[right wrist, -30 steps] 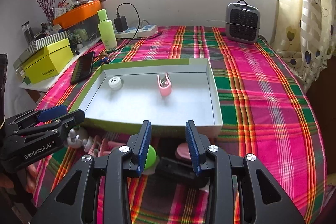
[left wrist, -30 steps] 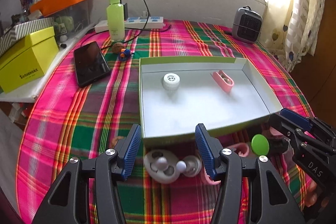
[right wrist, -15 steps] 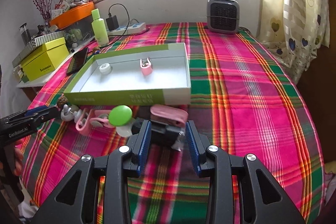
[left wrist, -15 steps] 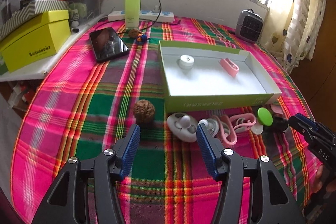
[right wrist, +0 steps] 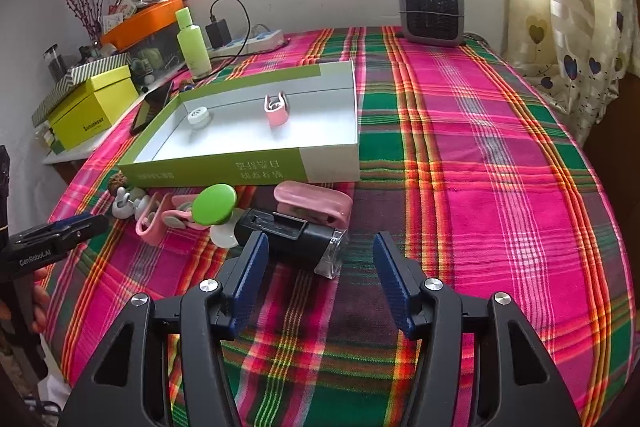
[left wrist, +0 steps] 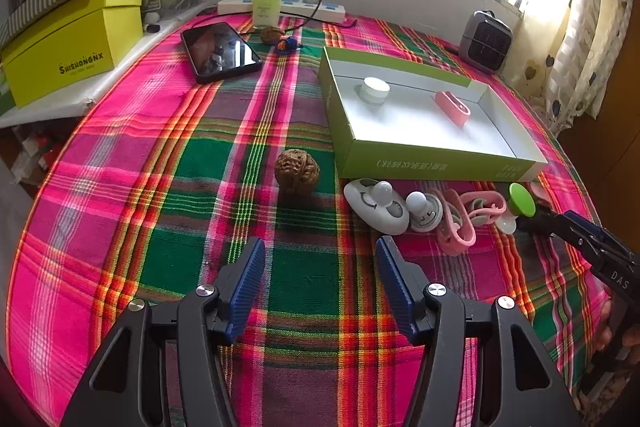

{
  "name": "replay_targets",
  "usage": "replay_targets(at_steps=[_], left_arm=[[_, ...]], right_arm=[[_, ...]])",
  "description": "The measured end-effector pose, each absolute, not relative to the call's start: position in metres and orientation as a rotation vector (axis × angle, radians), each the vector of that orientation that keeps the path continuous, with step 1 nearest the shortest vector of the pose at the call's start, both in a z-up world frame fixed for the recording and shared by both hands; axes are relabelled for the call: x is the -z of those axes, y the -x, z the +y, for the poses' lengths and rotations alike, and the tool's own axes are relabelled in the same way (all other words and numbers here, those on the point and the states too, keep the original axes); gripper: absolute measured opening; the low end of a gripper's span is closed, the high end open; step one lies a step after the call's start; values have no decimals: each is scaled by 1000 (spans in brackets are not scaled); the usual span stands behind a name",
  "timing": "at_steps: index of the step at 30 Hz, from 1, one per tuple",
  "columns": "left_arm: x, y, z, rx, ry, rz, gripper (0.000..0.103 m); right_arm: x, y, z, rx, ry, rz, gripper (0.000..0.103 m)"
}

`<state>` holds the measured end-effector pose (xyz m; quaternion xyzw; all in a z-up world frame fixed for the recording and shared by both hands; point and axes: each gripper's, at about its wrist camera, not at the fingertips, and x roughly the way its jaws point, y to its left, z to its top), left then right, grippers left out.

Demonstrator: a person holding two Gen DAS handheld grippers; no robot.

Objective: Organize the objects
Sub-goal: 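Grasp the black rectangular gadget with the right tool while the left tool moves toward the walnut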

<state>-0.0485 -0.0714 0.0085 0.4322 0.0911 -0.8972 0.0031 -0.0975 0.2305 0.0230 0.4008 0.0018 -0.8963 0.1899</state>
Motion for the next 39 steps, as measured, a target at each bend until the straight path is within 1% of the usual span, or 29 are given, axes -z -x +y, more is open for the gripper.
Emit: replay_targets(at_steps=[7, 21, 26, 28, 36, 39], left_arm=[[-5, 50, -74, 2800, -1367, 302, 57], [-5, 50, -74, 2802, -1366, 308, 57], [-5, 51, -73, 2802, -1367, 309, 57], [-5, 51, -73, 2802, -1367, 309, 57], [-5, 51, -73, 2801, -1367, 310, 57], [-5, 51, -73, 2802, -1366, 312, 57]], right_arm=[[-21, 98, 226, 2436, -1126, 22, 56], [-21, 70, 220, 2265, -1134, 69, 56], [-28, 71, 221, 2355, -1092, 162, 56], [-27, 76, 221, 2375, -1094, 171, 56], [-14, 93, 199, 2321, -1103, 303, 56], [-12, 97, 196, 2313, -1118, 315, 56]])
